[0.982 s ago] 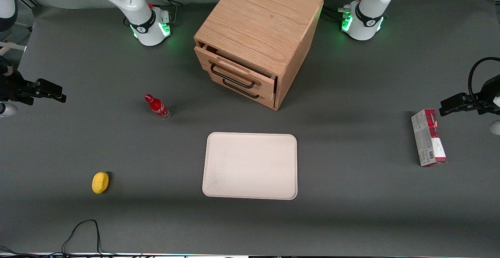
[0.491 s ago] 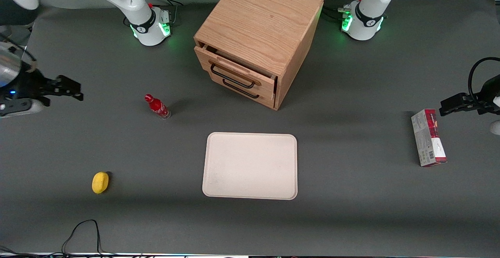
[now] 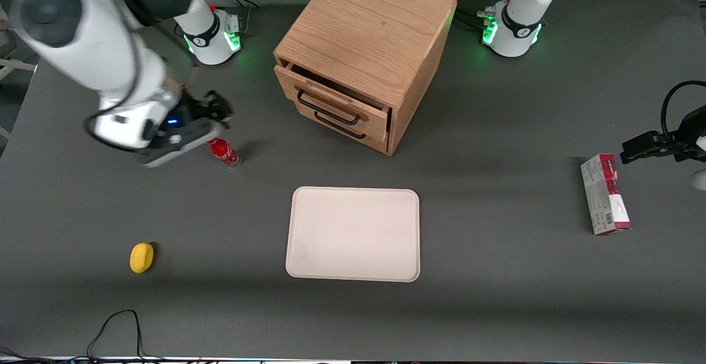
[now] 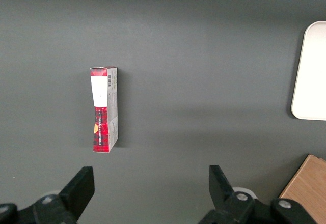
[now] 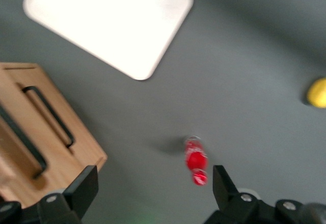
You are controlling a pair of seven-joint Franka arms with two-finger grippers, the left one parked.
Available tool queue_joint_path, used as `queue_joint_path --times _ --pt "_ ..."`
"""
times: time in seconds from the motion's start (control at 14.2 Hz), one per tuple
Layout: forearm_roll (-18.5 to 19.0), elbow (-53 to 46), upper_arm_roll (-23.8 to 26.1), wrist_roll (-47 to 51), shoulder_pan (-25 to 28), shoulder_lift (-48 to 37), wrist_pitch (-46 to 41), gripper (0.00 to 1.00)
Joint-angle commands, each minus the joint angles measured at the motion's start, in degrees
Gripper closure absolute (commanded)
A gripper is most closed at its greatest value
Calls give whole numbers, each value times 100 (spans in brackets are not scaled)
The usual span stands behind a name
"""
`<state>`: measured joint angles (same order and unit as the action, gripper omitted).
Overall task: Open upper drawer
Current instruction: 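Move the right gripper toward the upper drawer's black handle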
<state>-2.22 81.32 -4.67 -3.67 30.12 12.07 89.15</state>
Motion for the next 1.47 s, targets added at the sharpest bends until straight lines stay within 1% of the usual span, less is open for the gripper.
queue_joint_path --times 0.0,0.28,0.49,0.7,0.77,0.91,0.98,1.19,1.4 --pt "-129 -248 -78 243 624 199 -38 0" --pt "-147 -231 -69 174 1223 261 -29 0" --pt "-366 -196 -69 -114 1513 313 -20 0" --pt "-393 -178 -86 -861 1506 323 -20 0" --pt "-480 -169 -113 -1081 1479 323 -20 0" --pt "-997 -47 -157 -1354 1322 323 -20 0" --pt "-1095 -37 -157 -1364 1277 323 -20 0" --pt "-1061 111 -174 -1373 1277 340 145 0" --pt "-1043 699 -174 -1373 1338 270 716 0"
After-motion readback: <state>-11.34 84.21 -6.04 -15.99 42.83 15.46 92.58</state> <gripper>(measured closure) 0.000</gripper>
